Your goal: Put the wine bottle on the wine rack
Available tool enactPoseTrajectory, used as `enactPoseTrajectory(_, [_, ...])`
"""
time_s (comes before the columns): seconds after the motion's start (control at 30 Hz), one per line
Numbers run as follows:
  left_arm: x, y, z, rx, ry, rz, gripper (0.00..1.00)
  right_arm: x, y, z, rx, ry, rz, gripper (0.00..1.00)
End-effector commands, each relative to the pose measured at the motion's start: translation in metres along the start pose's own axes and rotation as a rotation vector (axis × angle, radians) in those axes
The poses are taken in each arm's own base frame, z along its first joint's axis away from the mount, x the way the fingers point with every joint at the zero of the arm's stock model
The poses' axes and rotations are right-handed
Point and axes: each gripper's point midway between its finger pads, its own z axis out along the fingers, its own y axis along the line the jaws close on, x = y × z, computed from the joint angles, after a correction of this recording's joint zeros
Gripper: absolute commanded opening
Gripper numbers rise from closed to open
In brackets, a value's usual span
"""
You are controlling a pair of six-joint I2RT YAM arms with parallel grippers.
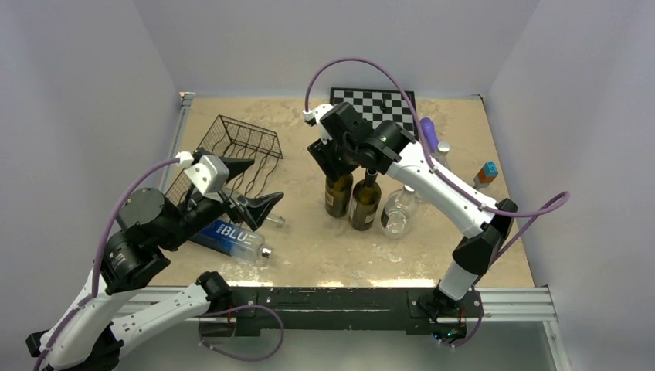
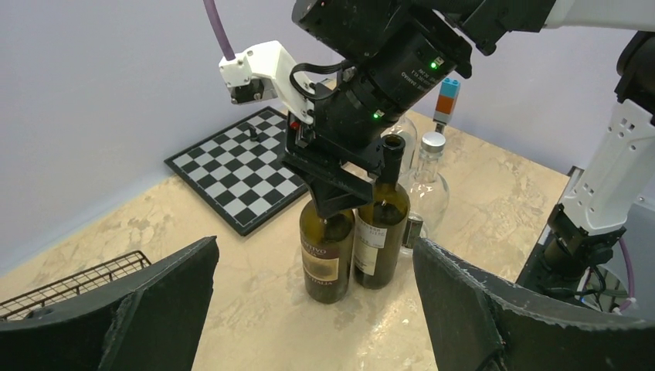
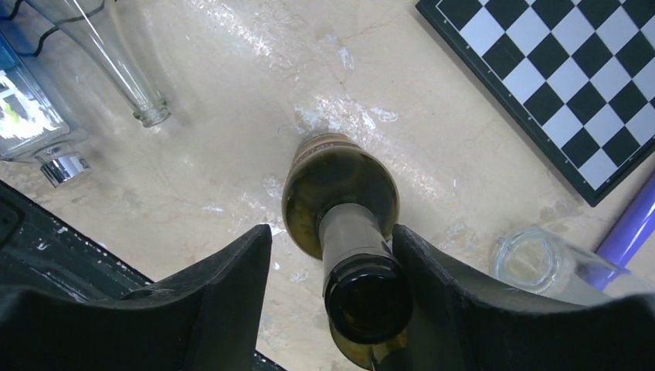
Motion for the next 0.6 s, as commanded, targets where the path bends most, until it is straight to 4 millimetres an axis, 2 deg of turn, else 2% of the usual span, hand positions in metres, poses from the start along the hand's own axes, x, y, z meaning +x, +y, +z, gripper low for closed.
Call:
enactPoseTrajectory(0.0, [0.003,0.007,-0.002,-0.046,-0.002,-0.026,0.99,-0.007,0.003,0.001,-0.022,-0.013,0.035,0.6])
enactPoseTrajectory(0.13, [0.005,0.009,-0.004,-0.057,0.001,-0.025,0.99,-0.007,0.001,0.005,0.0,-0.006,0.046,0.53])
enactPoseTrajectory(0.23, [0.012,0.011,-0.004,-0.068,0.019,-0.022,0.99,-0.01,0.0,0.0,0.0,-0.018,0.049,0.37])
enactPoseTrajectory(0.37, [0.028,0.011,0.0,-0.068,0.075,-0.023,0.99,-0.016,0.0,-0.01,-0.013,-0.046,0.049,0.04])
enactPoseTrajectory(0.4, [0.032,0.011,0.002,-0.067,0.086,-0.027,0.99,-0.018,0.002,-0.014,-0.031,-0.055,0.047,0.0])
enactPoseTrajectory(0.57, [0.066,0.008,0.016,-0.056,0.157,-0.047,0.99,-0.035,0.017,-0.044,-0.144,-0.129,0.044,0.0])
